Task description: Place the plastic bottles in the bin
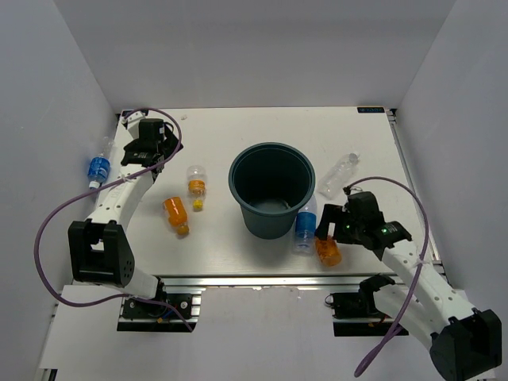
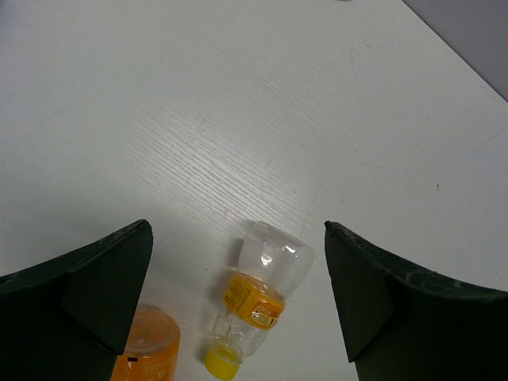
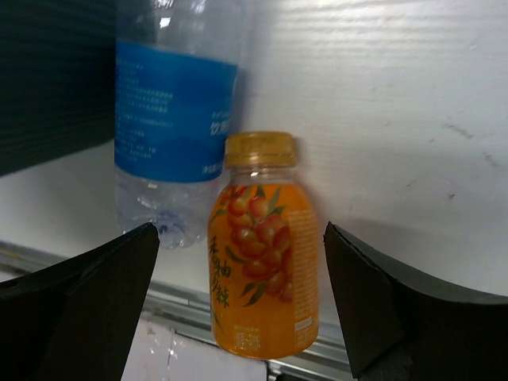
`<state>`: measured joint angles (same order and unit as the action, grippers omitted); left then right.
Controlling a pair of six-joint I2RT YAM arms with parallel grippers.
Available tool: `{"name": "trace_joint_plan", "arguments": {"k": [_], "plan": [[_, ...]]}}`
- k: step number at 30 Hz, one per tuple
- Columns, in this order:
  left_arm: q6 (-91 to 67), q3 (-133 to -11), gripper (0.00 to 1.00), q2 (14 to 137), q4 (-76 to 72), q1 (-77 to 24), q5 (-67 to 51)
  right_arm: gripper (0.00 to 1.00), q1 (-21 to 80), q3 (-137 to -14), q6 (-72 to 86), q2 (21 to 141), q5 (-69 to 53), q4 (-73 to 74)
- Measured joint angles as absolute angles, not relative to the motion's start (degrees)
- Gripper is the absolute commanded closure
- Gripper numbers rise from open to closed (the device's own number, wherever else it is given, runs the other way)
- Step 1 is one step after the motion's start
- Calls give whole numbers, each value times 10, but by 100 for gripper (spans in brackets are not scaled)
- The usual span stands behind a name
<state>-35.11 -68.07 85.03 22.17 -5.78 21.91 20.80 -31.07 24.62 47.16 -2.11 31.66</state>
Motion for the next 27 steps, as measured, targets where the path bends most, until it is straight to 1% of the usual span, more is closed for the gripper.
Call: {"name": "trace_joint_plan", "arguments": {"k": [5, 9, 11, 13, 15, 17, 19, 22, 25, 27], "plan": [[-350, -681, 2, 854, 222, -58, 218, 11, 258, -296, 265, 498, -17, 321], [-349, -681, 2, 859, 223, -58, 218, 11, 270, -282, 298, 528, 15, 338], [-350, -681, 2, 859, 222, -58, 218, 15, 271, -282, 316, 540, 25, 345], [-350, -681, 2, 859, 223, -58, 218, 33, 271, -279, 330, 548, 29, 344], [-350, -681, 2, 859, 223, -58, 218, 44, 271, -275, 347, 552, 29, 343], [-350, -681, 2, 859, 223, -58, 218, 47, 271, -275, 361, 552, 32, 342], [-349, -681, 2, 859, 223, -58, 218, 52, 271, -276, 374, 550, 37, 345], [-350, -681, 2, 859, 223, -58, 218, 54, 272, -291, 396, 536, 70, 378], [-350, -681, 2, 859, 224, -58, 218, 54, 272, -349, 409, 519, 122, 419], [-351, -681, 2, 859, 223, -58, 217, 55, 271, -408, 407, 510, 154, 427]]}}
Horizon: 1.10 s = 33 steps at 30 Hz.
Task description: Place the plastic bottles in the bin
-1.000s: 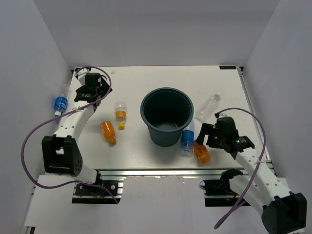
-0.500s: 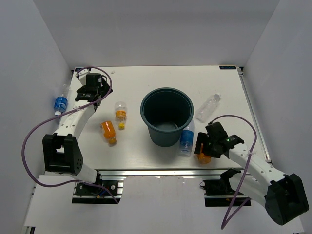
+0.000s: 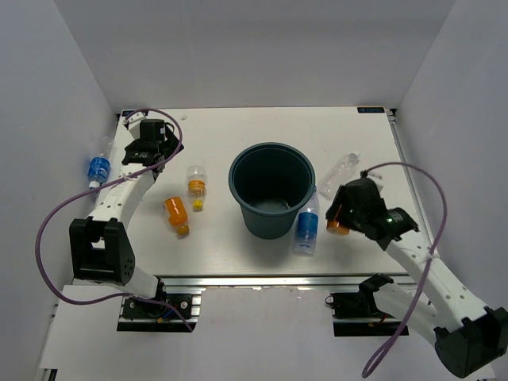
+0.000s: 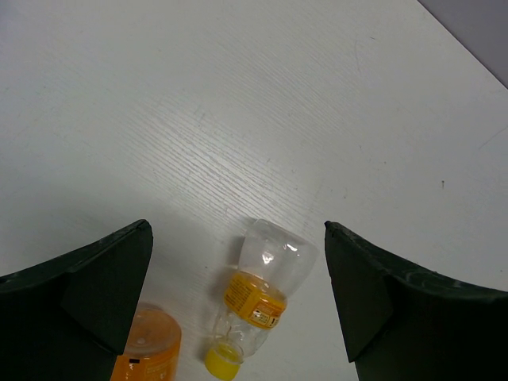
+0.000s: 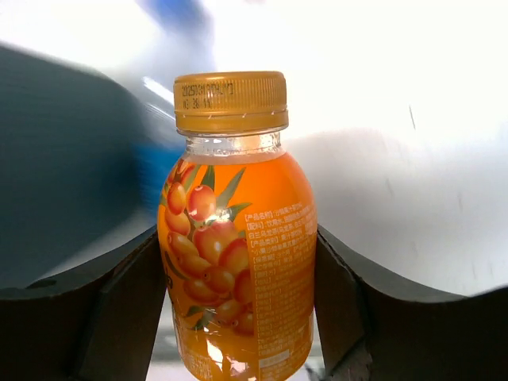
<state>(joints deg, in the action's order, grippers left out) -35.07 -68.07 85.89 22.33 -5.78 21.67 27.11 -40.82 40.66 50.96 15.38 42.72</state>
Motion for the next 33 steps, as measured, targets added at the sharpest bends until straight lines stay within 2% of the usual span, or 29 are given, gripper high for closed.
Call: {"name": "trace_joint_plan", "arguments": {"k": [4, 10, 13, 15, 19, 22, 33], "plan": [[-357, -680, 2, 859, 223, -58, 204, 55, 271, -502, 347, 483, 157, 342], [-373, -668, 2, 849, 223, -58, 190, 55, 288, -641, 239, 557, 36, 182], [-388, -644, 2, 830, 223, -58, 188, 46, 323, -689, 197, 625, -21, 128], [-396, -623, 2, 815, 223, -59, 180, 38, 343, -700, 176, 664, -46, 106], [-413, -606, 2, 804, 229, -63, 171, 32, 358, -699, 158, 713, -74, 102], [-424, -598, 2, 803, 231, -74, 168, 24, 358, -693, 151, 721, -84, 101], [-435, -592, 2, 807, 262, -98, 171, 13, 358, -669, 121, 683, -92, 87]]}}
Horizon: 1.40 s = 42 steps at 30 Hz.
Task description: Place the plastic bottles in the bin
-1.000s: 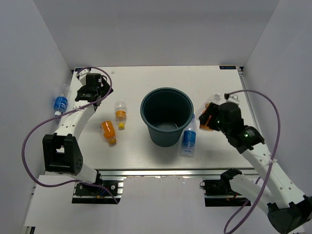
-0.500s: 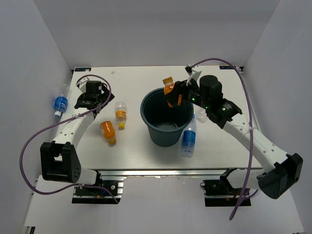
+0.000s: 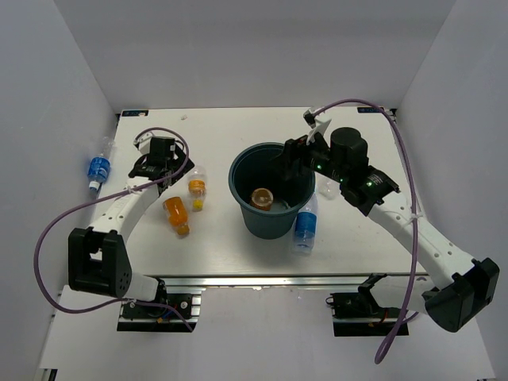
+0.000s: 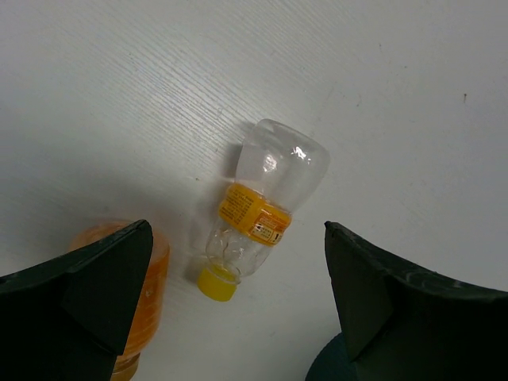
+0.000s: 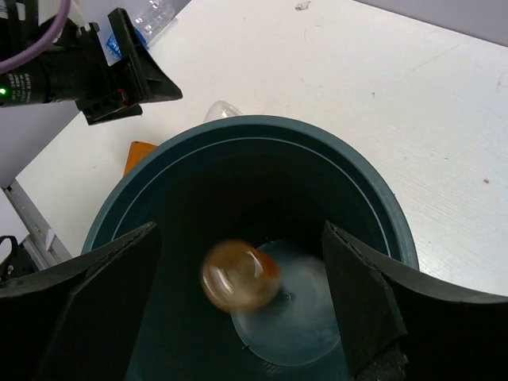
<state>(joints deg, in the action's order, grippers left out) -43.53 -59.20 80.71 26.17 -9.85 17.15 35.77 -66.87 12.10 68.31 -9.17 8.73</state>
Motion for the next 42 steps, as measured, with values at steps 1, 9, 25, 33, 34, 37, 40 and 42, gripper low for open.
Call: {"name": "trace_joint_plan", "arguments": {"k": [1, 9, 25, 33, 34, 37, 40, 42], "plan": [[-435, -593, 2, 811, 264, -99, 172, 12, 358, -669, 119, 681, -92, 88], [-410, -624, 2, 881, 271, -112, 168, 11, 345, -679, 100, 664, -80, 95], [-323, -721, 8, 1060, 269, -125, 127, 11, 110, -485, 208, 503, -61, 73], [-309, -753, 49, 1107, 275, -126, 109, 11, 83, -413, 254, 480, -38, 74], [-309, -763, 54, 1110, 280, -126, 108, 11, 83, -405, 258, 477, -31, 75], [-310, -794, 57, 1119, 290, -126, 105, 11, 81, -380, 270, 474, -7, 76], [-314, -824, 57, 1117, 314, -126, 115, 11, 77, -358, 276, 473, 12, 86], [-320, -851, 57, 1110, 339, -126, 139, 11, 75, -351, 281, 473, 18, 95]]}}
